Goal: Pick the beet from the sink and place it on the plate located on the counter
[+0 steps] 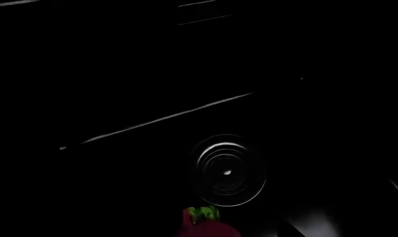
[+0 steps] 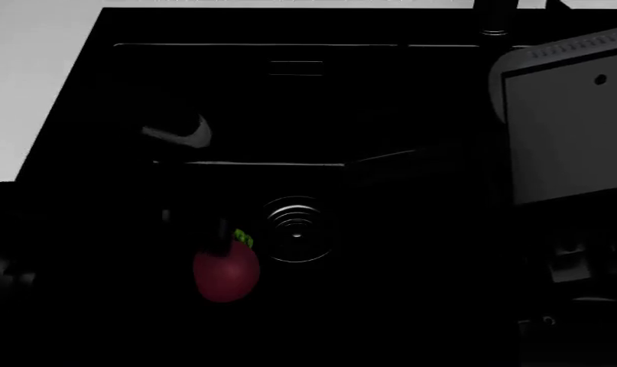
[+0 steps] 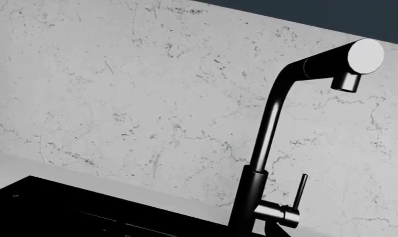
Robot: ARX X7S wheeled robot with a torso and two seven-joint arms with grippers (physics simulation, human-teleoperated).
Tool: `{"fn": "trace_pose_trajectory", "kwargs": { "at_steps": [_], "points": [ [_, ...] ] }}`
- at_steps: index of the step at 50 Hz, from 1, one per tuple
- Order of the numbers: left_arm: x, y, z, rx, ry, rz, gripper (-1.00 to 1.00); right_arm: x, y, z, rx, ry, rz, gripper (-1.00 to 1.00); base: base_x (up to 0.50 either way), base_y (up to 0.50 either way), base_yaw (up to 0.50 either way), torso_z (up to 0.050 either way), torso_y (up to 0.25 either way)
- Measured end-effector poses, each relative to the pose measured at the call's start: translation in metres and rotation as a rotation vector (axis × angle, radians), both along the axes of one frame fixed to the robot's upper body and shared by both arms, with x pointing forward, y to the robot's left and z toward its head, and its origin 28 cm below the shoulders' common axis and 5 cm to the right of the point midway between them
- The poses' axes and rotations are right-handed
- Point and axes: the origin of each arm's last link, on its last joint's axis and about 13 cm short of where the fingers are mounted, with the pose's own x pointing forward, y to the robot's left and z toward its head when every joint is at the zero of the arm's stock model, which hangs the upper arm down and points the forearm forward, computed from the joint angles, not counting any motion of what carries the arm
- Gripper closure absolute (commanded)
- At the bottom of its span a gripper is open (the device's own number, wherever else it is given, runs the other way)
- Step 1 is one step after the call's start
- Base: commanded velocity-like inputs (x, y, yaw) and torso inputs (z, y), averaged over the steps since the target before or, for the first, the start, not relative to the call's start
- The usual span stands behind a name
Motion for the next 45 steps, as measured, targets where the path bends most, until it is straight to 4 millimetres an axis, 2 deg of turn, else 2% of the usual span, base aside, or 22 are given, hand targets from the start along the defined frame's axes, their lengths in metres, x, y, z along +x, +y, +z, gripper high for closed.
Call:
{"fn": "trace_pose_trajectory", "kwargs": {
  "at_steps": [31,45],
  "points": [
    [0.031,-0.007,-0.054,-0.009,0.201,-0.006,-1.00,0.004,0.001,-0.004,-0.004,0.005,-0.006,-1.00,0.00,0.00,0.00,0.000,0.000],
    [0.034,-0.011,-0.076,0.002,0.267,-0.020,-1.00,0.005,0.000,-0.005,-0.003,0.007,-0.010,-1.00,0.00,0.00,0.00,0.000,0.000]
  ]
}}
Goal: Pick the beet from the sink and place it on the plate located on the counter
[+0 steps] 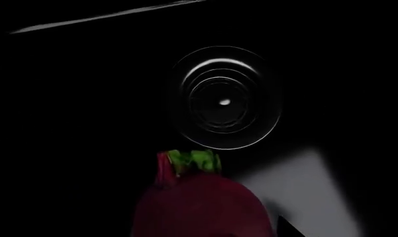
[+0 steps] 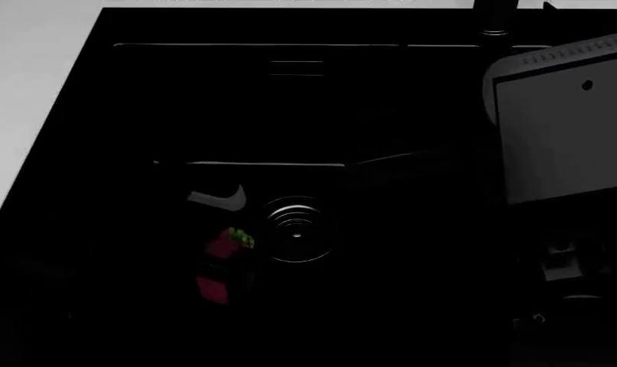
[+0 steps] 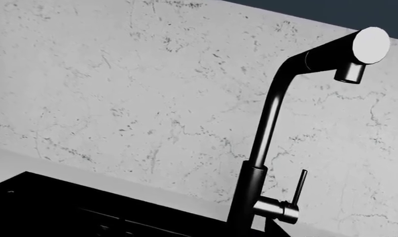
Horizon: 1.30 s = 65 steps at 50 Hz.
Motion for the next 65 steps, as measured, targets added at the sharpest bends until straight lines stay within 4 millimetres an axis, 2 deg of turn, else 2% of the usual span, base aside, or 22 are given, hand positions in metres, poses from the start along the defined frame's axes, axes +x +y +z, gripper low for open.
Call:
{"fn": "trace_pose_trajectory", "kwargs": {
  "at_steps": [17,18,40,52,65],
  "points": [
    [-0.003,-0.002,-0.012,-0.071,0.046,0.018,-1.00,0.002,-0.001,-0.003,0.001,0.007,-0.004,-1.00,0.00,0.00,0.00,0.000,0.000],
    [-0.003,-0.001,-0.012,-0.075,0.047,0.019,1.00,0.002,-0.001,-0.003,0.001,0.008,-0.004,-1.00,0.00,0.00,0.00,0.000,0.000],
    [-0.002,0.001,-0.011,-0.049,0.017,0.013,1.00,0.002,0.000,-0.004,0.001,0.008,-0.003,-1.00,0.00,0.00,0.00,0.000,0.000],
    [-0.014,0.006,0.018,-0.030,-0.153,0.043,1.00,0.000,0.000,-0.005,0.003,0.005,-0.003,-1.00,0.00,0.00,0.00,0.000,0.000],
    [-0.049,0.008,0.059,-0.076,-0.370,0.065,1.00,-0.002,0.000,-0.005,0.007,0.003,-0.002,-1.00,0.00,0.00,0.00,0.000,0.000]
  ]
}}
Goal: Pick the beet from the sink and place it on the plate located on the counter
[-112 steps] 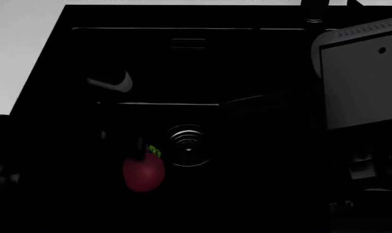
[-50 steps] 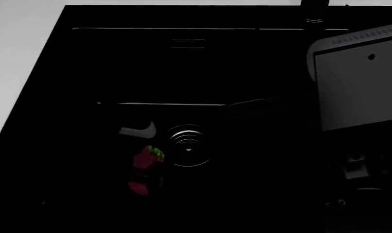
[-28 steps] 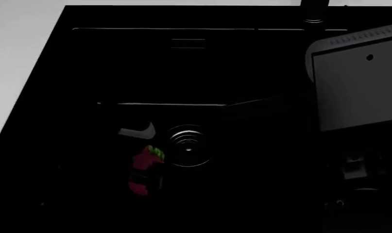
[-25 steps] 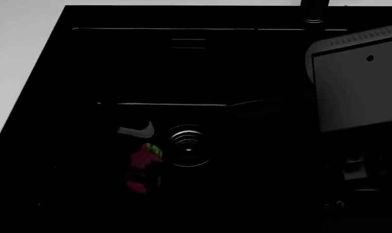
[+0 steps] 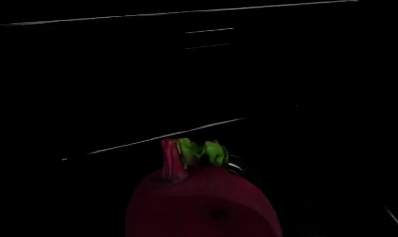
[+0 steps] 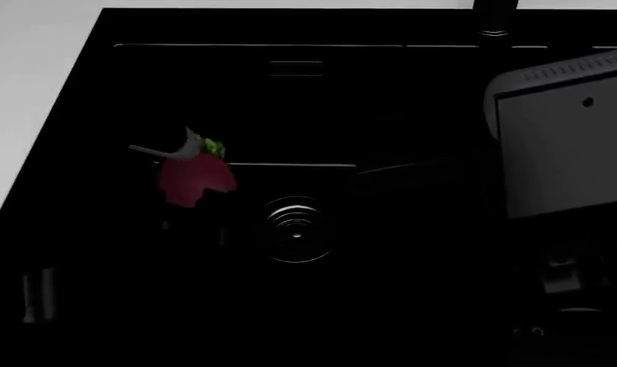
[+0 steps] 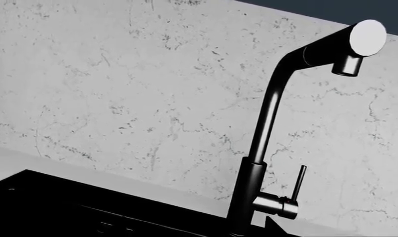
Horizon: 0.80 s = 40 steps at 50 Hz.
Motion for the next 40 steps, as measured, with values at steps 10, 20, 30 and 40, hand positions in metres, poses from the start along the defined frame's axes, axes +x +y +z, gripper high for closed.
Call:
{"fn": "trace_pose_trajectory", "kwargs": {
  "at_steps": [10,20,30,40],
  "points": [
    [-0.033,0.001,0.026,-0.016,-0.163,0.005,1.00,-0.001,-0.001,-0.002,0.010,0.000,0.003,-1.00,0.00,0.00,0.00,0.000,0.000],
    [-0.060,0.001,0.039,-0.027,-0.291,0.012,1.00,-0.001,-0.001,-0.006,0.016,0.004,0.009,-1.00,0.00,0.00,0.00,0.000,0.000],
    [-0.078,0.000,0.045,-0.034,-0.379,0.009,1.00,-0.001,-0.001,-0.010,0.019,0.007,0.014,-1.00,0.00,0.00,0.00,0.000,0.000],
    [-0.086,-0.001,0.046,-0.044,-0.424,0.005,1.00,-0.003,-0.002,-0.009,0.018,0.004,0.014,-1.00,0.00,0.00,0.00,0.000,0.000]
  ]
}}
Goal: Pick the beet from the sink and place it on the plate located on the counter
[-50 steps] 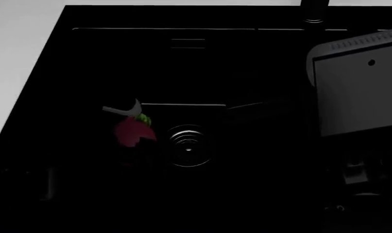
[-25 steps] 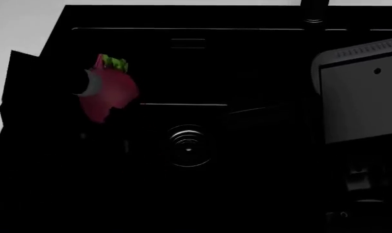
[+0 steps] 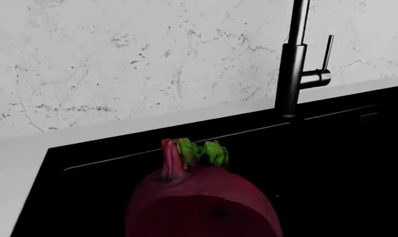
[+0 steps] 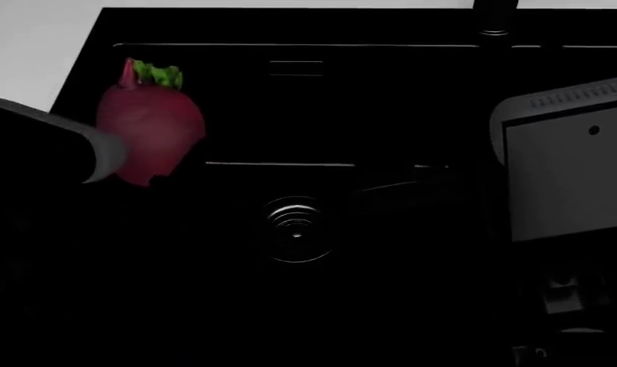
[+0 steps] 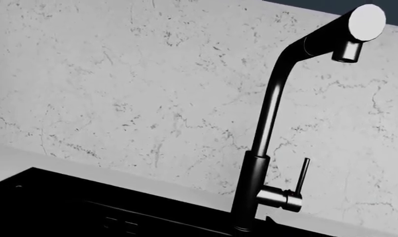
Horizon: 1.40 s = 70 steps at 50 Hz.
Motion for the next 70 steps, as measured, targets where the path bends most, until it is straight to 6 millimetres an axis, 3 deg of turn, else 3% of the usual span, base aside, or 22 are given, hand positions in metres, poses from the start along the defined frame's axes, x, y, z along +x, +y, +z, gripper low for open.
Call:
{"fn": "trace_pose_trajectory", "kwargs": {
  "at_steps": [15,28,54,70],
  "points": [
    [-0.0059,0.0000,0.0031,-0.011,-0.022,-0.012,1.00,-0.0024,0.0010,0.0022,-0.004,-0.008,0.002,-1.00,0.00,0.00,0.00,0.000,0.000],
    [-0.0069,-0.0001,0.0036,-0.011,-0.029,-0.016,1.00,-0.0042,0.0018,0.0043,-0.008,-0.011,0.005,-1.00,-0.45,-0.21,0.00,0.000,0.000],
    [-0.0072,-0.0009,0.0048,-0.011,-0.034,-0.026,1.00,-0.0071,0.0015,0.0074,-0.010,-0.017,0.010,-1.00,-0.31,-0.48,0.00,0.000,0.000],
    [-0.0073,-0.0010,0.0054,-0.007,-0.035,-0.029,1.00,-0.0076,0.0018,0.0082,-0.014,-0.021,0.013,-1.00,-0.07,-0.50,0.00,0.000,0.000]
  ]
}}
